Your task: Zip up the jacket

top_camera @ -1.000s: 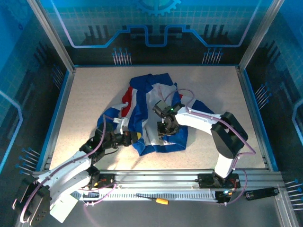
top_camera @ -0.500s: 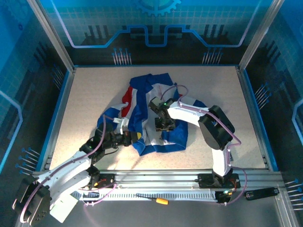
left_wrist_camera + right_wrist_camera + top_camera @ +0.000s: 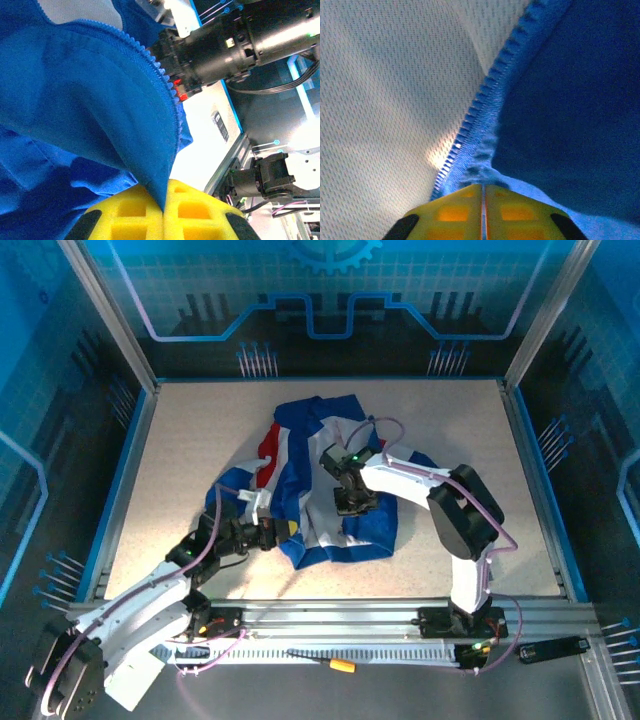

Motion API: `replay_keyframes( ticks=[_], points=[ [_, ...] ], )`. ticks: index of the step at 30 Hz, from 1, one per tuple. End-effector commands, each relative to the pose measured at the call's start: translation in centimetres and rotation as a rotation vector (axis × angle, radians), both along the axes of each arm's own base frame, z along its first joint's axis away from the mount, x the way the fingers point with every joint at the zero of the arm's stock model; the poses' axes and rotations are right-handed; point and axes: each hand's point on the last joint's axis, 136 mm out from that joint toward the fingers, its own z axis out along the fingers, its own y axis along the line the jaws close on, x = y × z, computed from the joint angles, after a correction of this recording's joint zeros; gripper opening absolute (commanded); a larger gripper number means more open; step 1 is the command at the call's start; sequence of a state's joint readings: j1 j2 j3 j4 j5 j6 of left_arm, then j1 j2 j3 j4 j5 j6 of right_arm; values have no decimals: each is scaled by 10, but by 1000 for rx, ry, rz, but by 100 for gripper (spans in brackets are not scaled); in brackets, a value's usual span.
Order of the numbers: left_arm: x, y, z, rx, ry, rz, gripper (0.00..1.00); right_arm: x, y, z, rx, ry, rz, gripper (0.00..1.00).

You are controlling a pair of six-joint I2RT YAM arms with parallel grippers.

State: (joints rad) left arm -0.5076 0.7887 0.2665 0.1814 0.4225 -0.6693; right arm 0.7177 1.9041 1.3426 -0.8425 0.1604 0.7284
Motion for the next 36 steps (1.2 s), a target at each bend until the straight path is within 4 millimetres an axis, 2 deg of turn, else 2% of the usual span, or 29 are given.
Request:
replay_keyframes(
  ticks=[1, 7, 8, 10, 14, 17, 22, 30, 36],
  points=[
    [-2, 1, 2, 20, -19, -15, 0, -4, -19, 15, -37, -21, 6, 1],
    [-1, 0, 4, 18, -18, -13, 0, -13, -15, 35, 30, -69, 67, 0],
    [0, 0, 5, 17, -18, -13, 0, -17, -11, 36, 45, -74, 106, 2],
    [0, -2, 6, 16, -17, -17, 0, -26, -7, 36, 32, -89, 224, 14],
    [1, -5, 6, 15, -10, -28, 0, -47, -12, 34, -106, -128, 501, 28],
    [1, -6, 4, 17, -6, -34, 0, -53, -11, 33, -159, -158, 629, 33],
    [3, -7, 5, 13, -7, -33, 0, -48, -4, 30, -179, -199, 747, 40],
    [-1, -3, 3, 24, -4, -23, 0, -54, 16, 13, -184, -180, 897, 45],
    [-3, -1, 3, 29, 0, -19, 0, -51, 9, -6, -252, -150, 909, 45]
  ],
)
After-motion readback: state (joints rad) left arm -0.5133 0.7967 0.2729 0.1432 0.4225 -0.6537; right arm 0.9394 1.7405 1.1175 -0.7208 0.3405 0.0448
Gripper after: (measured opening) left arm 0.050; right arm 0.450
